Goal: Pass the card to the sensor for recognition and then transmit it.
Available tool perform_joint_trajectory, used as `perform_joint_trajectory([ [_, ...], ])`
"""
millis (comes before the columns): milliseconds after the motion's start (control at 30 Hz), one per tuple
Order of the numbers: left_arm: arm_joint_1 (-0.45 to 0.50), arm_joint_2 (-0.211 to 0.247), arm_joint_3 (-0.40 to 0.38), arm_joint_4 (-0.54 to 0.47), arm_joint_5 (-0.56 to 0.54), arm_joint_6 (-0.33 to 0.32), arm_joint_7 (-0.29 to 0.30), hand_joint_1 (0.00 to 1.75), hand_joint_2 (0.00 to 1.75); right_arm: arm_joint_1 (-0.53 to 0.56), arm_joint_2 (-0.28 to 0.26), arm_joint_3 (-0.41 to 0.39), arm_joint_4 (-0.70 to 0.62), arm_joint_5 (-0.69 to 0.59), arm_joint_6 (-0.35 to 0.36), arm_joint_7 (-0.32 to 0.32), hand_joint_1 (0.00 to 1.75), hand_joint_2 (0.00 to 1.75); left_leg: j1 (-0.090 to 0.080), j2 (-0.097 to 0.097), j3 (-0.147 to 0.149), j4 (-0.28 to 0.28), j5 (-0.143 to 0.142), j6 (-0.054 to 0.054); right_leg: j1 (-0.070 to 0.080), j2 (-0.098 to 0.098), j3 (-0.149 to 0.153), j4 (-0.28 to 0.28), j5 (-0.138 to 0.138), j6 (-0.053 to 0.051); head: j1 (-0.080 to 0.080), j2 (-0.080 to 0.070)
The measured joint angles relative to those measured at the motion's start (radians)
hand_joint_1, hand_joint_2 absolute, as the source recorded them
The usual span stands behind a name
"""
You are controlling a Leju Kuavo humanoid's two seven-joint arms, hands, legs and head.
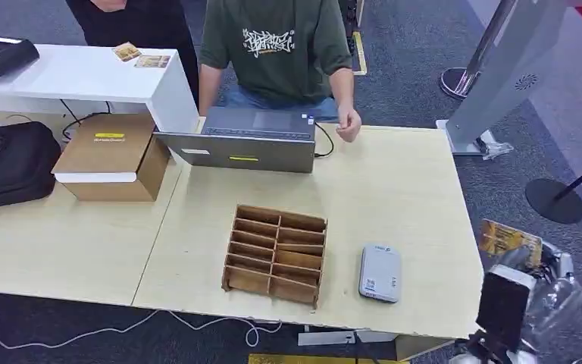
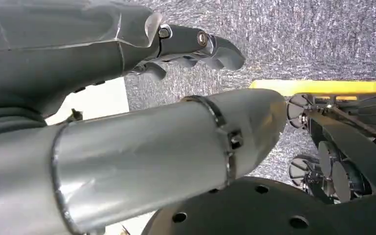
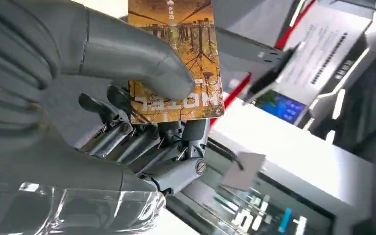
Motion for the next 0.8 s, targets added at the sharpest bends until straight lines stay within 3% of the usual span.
perform_joint_trajectory([
  [200, -0.008, 0.006, -0.015, 0.0, -0.031, -0.005, -0.001, 0.0, 0.0, -0.249, -0.034, 0.012, 0.192, 0.191, -0.016, 0.051, 1.75, 1.75, 0.0, 0.001, 0.003, 0.0, 0.002, -0.001, 0.0, 0.002, 0.002, 0.0, 0.002, -0.001, 0.0, 0.0],
  [267, -0.011, 0.011, -0.026, 0.0, -0.048, -0.002, -0.001, 0.0, 0.0, -0.356, -0.042, 0.027, 0.296, 0.259, -0.046, 0.078, 1.75, 1.75, 0.0, 0.004, 0.004, 0.0, 0.003, -0.002, 0.0, 0.004, 0.001, 0.001, 0.003, -0.002, -0.001, 0.0],
  [533, -0.031, 0.034, -0.04, -0.002, -0.126, 0.003, 0.015, 0.0, 0.0, -0.748, -0.079, 0.096, 0.712, 0.522, -0.051, 0.188, 1.75, 1.75, 0.0, 0.004, 0.004, 0.0, 0.005, -0.003, 0.0, 0.004, 0.0, 0.002, 0.005, -0.003, 0.0, 0.0],
  [800, -0.039, 0.049, -0.048, -0.013, -0.213, 0.005, 0.026, 0.0, 0.0, -0.959, -0.091, 0.174, 0.967, 0.724, -0.052, 0.343, 1.75, 1.75, 0.0, 0.003, 0.003, 0.0, 0.005, -0.003, 0.0, 0.004, -0.001, 0.002, 0.004, -0.003, 0.0, 0.0],
])
